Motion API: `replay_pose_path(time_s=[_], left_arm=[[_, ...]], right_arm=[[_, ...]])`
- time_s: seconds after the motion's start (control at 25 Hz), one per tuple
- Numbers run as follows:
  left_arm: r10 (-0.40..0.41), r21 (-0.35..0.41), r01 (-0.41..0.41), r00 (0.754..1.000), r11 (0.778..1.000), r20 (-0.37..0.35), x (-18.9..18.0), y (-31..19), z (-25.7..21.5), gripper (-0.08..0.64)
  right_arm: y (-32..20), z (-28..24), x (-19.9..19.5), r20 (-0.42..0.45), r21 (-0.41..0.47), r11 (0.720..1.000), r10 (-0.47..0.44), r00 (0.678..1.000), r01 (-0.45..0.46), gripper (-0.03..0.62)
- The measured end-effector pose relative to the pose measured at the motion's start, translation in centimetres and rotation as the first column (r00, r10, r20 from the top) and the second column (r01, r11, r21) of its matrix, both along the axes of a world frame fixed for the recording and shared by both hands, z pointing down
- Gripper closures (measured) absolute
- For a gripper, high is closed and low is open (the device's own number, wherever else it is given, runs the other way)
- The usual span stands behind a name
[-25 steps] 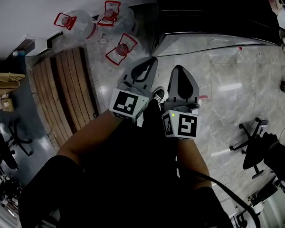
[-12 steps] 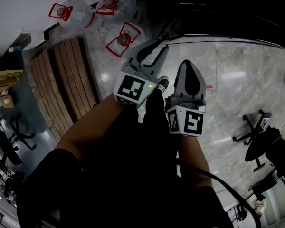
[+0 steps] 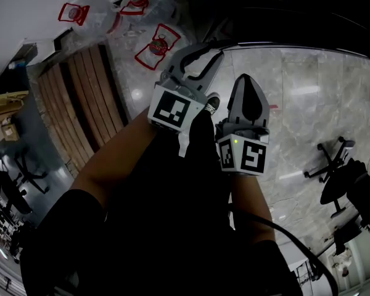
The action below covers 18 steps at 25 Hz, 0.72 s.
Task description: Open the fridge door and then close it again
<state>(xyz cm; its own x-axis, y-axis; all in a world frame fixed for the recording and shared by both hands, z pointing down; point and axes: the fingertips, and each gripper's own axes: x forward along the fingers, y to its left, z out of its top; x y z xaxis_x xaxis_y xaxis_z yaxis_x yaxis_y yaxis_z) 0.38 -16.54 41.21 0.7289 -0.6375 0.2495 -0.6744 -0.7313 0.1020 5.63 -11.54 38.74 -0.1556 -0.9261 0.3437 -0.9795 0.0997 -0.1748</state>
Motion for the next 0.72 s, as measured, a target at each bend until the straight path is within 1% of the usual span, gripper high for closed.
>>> replay_pose_path(time_s=[0.12, 0.32, 0.48, 0.72], left_arm=[[0.015, 0.019, -0.015, 1.000, 1.000, -0.011, 0.2, -0.1, -0.1, 0.486], [0.021, -0.016, -0.022, 0.999, 1.000, -0.047, 0.1, 0.0, 0.2, 0.491], [0.010, -0.016, -0.011, 0.999, 1.000, -0.047, 0.0, 0.1, 0.2, 0.495], [-0.012, -0.043, 0.009, 0.998, 0.999, -0.063, 0.0, 0.1, 0.2, 0.499]], right_arm=[[0.0, 0.3, 0.2, -0.001, -0.004, 1.000, 0.001, 1.000, -0.001, 0.577], [0.3, 0.7, 0.9, 0.006, -0.016, 1.000, 0.014, 1.000, -0.014, 0.577], [0.8, 1.1, 1.2, 0.010, -0.023, 1.000, 0.012, 1.000, -0.012, 0.577], [1.3, 1.3, 1.7, 0.016, -0.030, 0.999, 0.016, 1.000, -0.016, 0.577]])
